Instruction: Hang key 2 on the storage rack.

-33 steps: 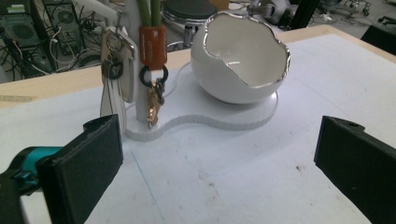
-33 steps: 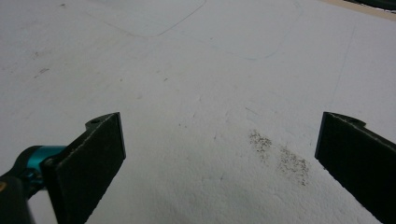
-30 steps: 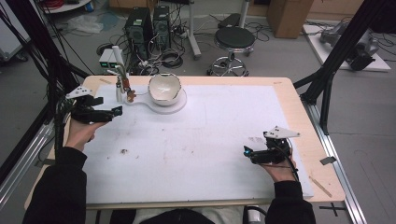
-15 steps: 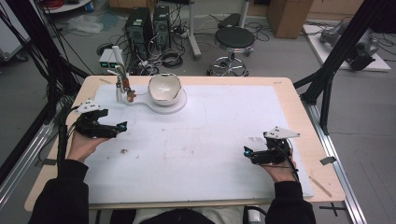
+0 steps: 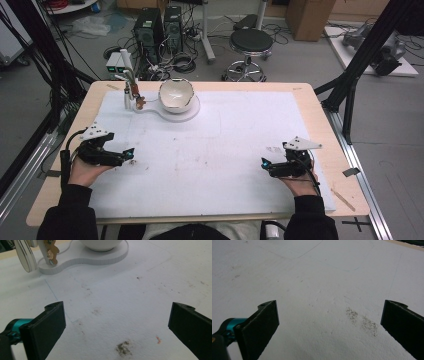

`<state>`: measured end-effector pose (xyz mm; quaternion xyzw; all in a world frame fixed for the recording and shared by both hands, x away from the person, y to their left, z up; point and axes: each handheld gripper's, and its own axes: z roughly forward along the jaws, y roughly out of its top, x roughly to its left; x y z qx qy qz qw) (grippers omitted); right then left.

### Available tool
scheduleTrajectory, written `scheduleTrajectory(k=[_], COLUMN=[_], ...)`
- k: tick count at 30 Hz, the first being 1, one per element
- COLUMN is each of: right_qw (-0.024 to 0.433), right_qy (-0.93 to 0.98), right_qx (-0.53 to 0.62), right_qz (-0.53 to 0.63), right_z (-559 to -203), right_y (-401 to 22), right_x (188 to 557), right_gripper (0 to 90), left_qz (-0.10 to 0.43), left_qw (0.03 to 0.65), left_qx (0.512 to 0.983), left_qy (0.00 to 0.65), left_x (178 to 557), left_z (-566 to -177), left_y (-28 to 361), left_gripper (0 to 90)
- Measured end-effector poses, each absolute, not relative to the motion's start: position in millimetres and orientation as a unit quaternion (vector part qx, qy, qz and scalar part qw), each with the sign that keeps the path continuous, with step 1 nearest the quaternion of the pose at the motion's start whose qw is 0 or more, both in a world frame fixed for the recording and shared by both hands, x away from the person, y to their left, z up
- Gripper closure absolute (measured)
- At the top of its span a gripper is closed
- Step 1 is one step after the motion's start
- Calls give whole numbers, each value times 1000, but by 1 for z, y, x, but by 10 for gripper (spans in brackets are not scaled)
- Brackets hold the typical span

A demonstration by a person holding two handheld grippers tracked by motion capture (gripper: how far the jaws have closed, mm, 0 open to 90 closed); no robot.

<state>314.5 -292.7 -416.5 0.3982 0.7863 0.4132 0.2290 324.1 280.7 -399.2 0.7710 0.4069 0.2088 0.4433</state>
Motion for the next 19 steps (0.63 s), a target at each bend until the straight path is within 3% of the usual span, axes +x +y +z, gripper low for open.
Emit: scheduleTrajectory(k=[7, 19], right_qw=[229, 231], right_qy=[783, 784], right_qx=[403, 406], right_qz=[414, 409], right_z=[-417, -418], right_y=[-295, -298], right_x=[310, 309], right_gripper=[7, 7], left_qz=[214, 217], left_qw=[423, 441], left_qx=[776, 768], left_qy=[416, 411], left_x=[313, 303], left_z=[-413, -412], left_y=[285, 292], left_gripper=[17, 17])
